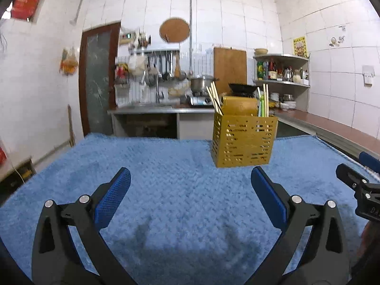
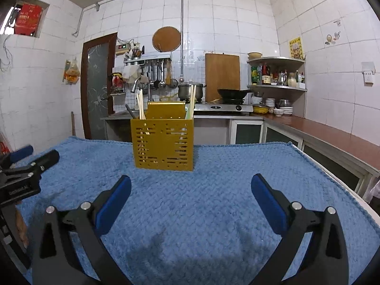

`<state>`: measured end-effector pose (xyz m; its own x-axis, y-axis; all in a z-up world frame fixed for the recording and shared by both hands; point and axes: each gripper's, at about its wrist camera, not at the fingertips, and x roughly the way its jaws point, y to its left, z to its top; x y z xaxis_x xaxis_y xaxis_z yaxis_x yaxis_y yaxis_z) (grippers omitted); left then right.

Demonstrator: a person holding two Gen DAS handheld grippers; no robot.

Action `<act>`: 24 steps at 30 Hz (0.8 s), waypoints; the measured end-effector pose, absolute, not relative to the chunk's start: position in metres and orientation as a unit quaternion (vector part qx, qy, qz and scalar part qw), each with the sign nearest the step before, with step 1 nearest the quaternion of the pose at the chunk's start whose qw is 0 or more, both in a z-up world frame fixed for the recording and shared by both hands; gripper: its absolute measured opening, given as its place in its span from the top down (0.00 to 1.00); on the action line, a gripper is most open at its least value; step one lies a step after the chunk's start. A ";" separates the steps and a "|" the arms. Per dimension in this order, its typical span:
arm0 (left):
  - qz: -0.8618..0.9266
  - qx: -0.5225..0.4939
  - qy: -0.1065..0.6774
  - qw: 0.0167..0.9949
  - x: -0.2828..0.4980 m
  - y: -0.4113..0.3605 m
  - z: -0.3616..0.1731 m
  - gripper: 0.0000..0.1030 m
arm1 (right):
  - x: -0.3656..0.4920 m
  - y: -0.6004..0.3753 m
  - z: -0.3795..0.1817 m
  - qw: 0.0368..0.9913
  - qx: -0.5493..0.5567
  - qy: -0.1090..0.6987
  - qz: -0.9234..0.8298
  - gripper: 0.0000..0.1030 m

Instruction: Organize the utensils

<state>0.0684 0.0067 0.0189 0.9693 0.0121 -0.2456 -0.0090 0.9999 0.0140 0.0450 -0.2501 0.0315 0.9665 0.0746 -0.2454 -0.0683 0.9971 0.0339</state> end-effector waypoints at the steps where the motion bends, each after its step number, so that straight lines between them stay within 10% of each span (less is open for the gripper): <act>1: 0.004 0.007 0.124 0.992 0.069 0.006 0.019 0.05 | 0.044 -0.249 0.031 0.992 0.012 0.123 0.037 0.04; 24: -0.019 0.010 0.136 0.990 0.067 0.005 0.016 0.05 | 0.042 -0.253 0.034 0.993 0.025 0.117 0.010 0.04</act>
